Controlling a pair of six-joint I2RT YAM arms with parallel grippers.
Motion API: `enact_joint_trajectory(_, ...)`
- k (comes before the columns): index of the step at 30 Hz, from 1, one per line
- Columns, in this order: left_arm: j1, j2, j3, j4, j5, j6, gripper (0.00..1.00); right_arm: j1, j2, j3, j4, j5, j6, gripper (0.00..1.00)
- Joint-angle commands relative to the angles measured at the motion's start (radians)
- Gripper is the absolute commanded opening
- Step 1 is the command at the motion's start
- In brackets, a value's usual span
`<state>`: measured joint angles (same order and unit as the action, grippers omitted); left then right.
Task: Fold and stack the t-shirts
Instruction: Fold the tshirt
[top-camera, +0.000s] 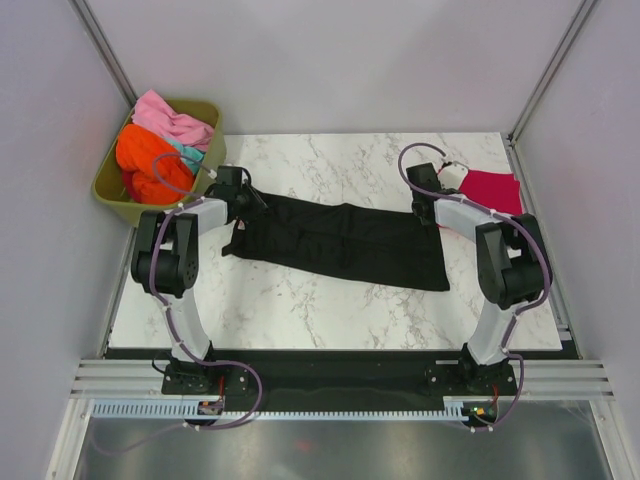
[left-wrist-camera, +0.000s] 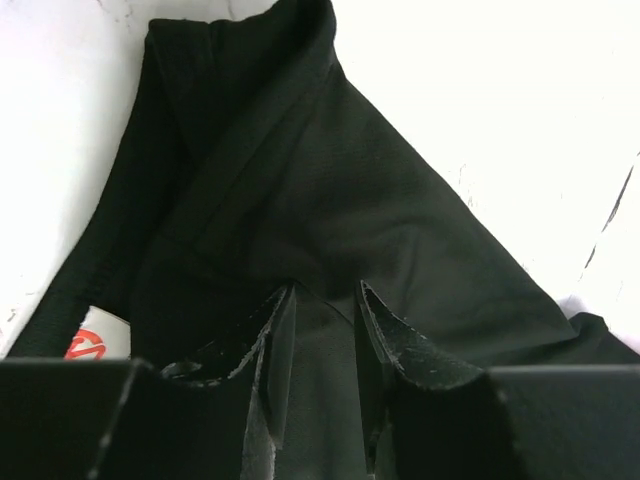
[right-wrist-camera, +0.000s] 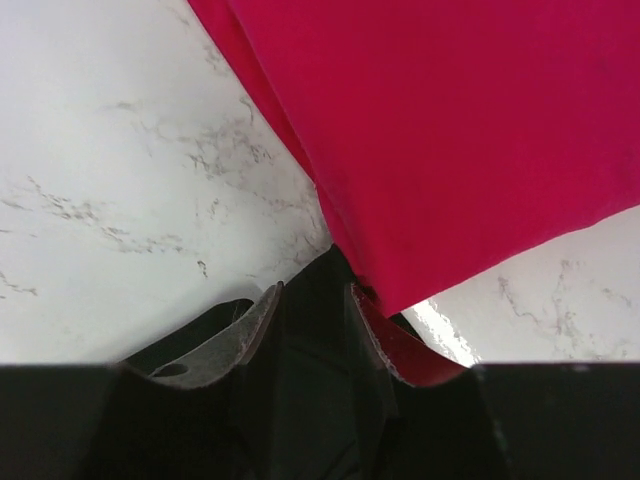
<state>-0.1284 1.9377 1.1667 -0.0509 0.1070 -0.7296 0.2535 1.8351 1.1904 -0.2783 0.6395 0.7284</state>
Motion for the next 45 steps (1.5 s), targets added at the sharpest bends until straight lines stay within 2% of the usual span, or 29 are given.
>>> enact_joint_trajectory(1,0.0,0.007,0.019,-0.021,-0.01,-0.039,0.38,0.004,0.055,0.0,-0.007,-0.018,-0.001,0.38)
enact_joint_trajectory(12,0.0,0.086,0.112,-0.116,-0.102,-0.039,0.4,-0.04,0.062,-0.08,-0.004,-0.07,0.048,0.32)
enact_joint_trajectory(16,-0.005,0.102,0.139,-0.13,-0.164,-0.025,0.41,-0.042,0.035,-0.133,0.008,-0.103,0.052,0.31)
enact_joint_trajectory(20,-0.007,0.132,0.18,-0.145,-0.156,-0.016,0.4,-0.037,-0.031,-0.205,0.001,-0.168,0.052,0.3)
enact_joint_trajectory(23,-0.014,0.165,0.218,-0.15,-0.145,-0.01,0.4,-0.01,-0.095,-0.282,0.008,-0.286,0.037,0.31)
enact_joint_trajectory(26,-0.025,0.205,0.261,-0.15,-0.133,-0.002,0.4,0.042,-0.163,-0.35,-0.025,-0.278,0.023,0.34)
enact_joint_trajectory(29,-0.034,0.247,0.306,-0.155,-0.135,0.018,0.4,0.101,-0.218,-0.437,-0.064,-0.331,0.051,0.36)
enact_joint_trajectory(31,-0.039,0.27,0.344,-0.161,-0.13,0.03,0.39,0.157,-0.25,-0.509,-0.07,-0.394,0.077,0.36)
enact_joint_trajectory(32,-0.04,0.289,0.356,-0.161,-0.127,0.045,0.39,0.232,-0.288,-0.528,-0.074,-0.393,0.113,0.36)
enact_joint_trajectory(35,-0.057,0.316,0.401,-0.165,-0.122,0.079,0.38,0.354,-0.38,-0.607,-0.079,-0.403,0.204,0.36)
enact_joint_trajectory(39,-0.111,0.348,0.464,-0.165,-0.11,0.114,0.37,0.659,-0.483,-0.666,-0.078,-0.391,0.402,0.38)
enact_joint_trajectory(41,-0.131,0.363,0.491,-0.171,-0.11,0.137,0.37,0.774,-0.51,-0.654,-0.076,-0.358,0.531,0.39)
enact_joint_trajectory(42,-0.146,0.371,0.522,-0.175,-0.071,0.14,0.37,0.894,-0.508,-0.622,-0.078,-0.345,0.566,0.4)
enact_joint_trajectory(43,-0.154,0.382,0.533,-0.173,-0.055,0.145,0.37,0.949,-0.502,-0.595,-0.079,-0.333,0.621,0.44)
enact_joint_trajectory(44,-0.165,0.394,0.547,-0.172,-0.044,0.159,0.37,1.045,-0.469,-0.565,-0.09,-0.307,0.635,0.46)
enact_joint_trajectory(45,-0.192,0.408,0.592,-0.178,-0.024,0.179,0.37,1.084,-0.446,-0.489,-0.105,-0.295,0.641,0.48)
